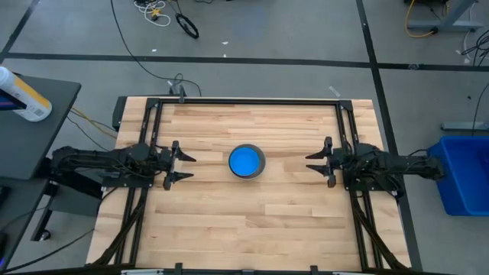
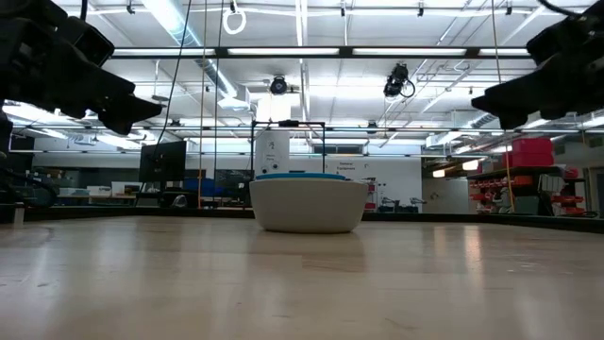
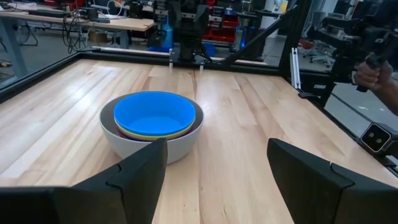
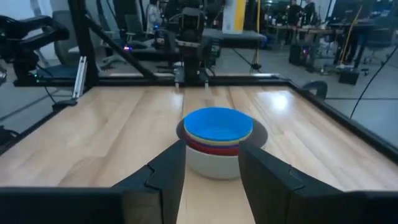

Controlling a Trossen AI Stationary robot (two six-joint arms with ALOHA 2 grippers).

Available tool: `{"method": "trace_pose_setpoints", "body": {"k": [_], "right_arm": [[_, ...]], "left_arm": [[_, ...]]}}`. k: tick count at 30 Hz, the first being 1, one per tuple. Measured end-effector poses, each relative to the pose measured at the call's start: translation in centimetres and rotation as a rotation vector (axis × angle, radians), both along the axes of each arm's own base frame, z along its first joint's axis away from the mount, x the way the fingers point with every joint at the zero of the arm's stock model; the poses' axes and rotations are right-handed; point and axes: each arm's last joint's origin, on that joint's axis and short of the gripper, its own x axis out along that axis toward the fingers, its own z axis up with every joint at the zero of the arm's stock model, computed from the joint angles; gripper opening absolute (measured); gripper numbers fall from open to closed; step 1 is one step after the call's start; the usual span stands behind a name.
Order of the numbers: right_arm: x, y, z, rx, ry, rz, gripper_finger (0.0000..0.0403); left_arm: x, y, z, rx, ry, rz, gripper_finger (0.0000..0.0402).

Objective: Nest bowls inside each other
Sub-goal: Return to Home Position

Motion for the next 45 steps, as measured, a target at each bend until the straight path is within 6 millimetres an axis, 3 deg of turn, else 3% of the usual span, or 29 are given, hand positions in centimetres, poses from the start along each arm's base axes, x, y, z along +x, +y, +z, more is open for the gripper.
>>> {"method": "trace_pose_setpoints", "body": {"k": [8, 19, 28, 35, 45], "right_arm": [[-0.9, 0.5, 1.3, -0.028, 0.016, 0.045, 0.0162], [-0.6, 0.7, 0.6, -0.079, -0.026, -0.039, 0.0156], [-0.6, 1.5, 0.5, -0.093, -0.016, 0.151, 0.0162], [-0.6, 1.5, 0.5, -0.087, -0.016, 0.128, 0.0156], [-0.6, 1.5, 0.5, -0.069, -0.016, 0.119, 0.0163]], "left_arm": [[0.0, 0.0, 0.0, -0.003, 0.000, 0.003, 0.0283], [0.0, 0.0, 0.0, -0.024, 0.001, 0.008, 0.0283], [0.0, 0.0, 0.1, -0.042, -0.005, 0.004, 0.0284], [-0.1, -0.5, 0.8, 0.001, -0.096, -0.107, 0.0284], [-0.9, -0.3, 1.2, -0.005, -0.145, 0.003, 0.0283]]}}
